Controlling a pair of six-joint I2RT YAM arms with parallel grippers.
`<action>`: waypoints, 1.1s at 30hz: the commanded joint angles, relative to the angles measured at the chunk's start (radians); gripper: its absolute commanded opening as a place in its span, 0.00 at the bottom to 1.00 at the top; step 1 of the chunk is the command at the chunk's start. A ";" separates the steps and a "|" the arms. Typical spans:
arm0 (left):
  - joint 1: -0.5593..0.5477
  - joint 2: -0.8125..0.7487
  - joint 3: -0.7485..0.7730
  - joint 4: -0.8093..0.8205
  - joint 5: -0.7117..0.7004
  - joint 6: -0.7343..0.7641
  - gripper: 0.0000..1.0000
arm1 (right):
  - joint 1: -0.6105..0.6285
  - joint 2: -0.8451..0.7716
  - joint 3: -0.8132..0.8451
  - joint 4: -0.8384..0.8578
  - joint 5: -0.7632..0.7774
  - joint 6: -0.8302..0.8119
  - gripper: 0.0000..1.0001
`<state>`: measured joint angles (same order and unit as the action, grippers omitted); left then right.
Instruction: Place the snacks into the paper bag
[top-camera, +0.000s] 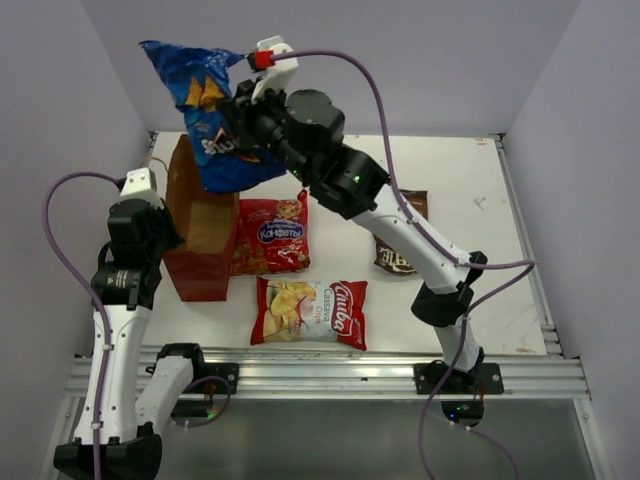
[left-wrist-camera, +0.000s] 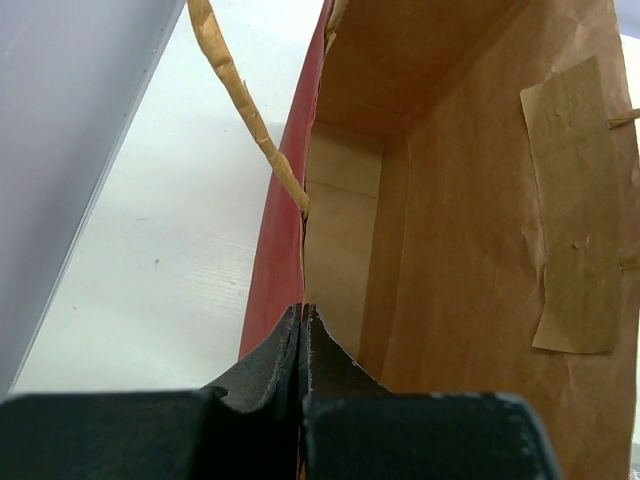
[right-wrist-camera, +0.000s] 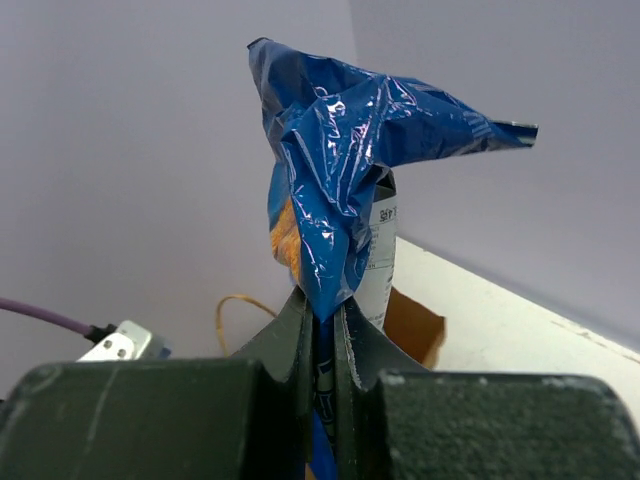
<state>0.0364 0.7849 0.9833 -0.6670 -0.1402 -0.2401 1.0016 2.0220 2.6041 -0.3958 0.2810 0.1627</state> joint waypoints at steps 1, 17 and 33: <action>-0.015 -0.016 -0.011 0.047 0.005 0.022 0.00 | 0.063 0.027 0.045 0.166 0.084 -0.031 0.00; -0.053 -0.030 -0.014 0.046 -0.038 0.022 0.00 | 0.109 0.155 -0.023 0.264 0.046 -0.011 0.00; -0.061 -0.022 -0.018 0.046 -0.052 0.016 0.00 | 0.149 0.293 0.047 0.448 0.047 0.064 0.00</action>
<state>-0.0147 0.7647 0.9684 -0.6655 -0.1894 -0.2394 1.1309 2.3371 2.5629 -0.1421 0.3237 0.1917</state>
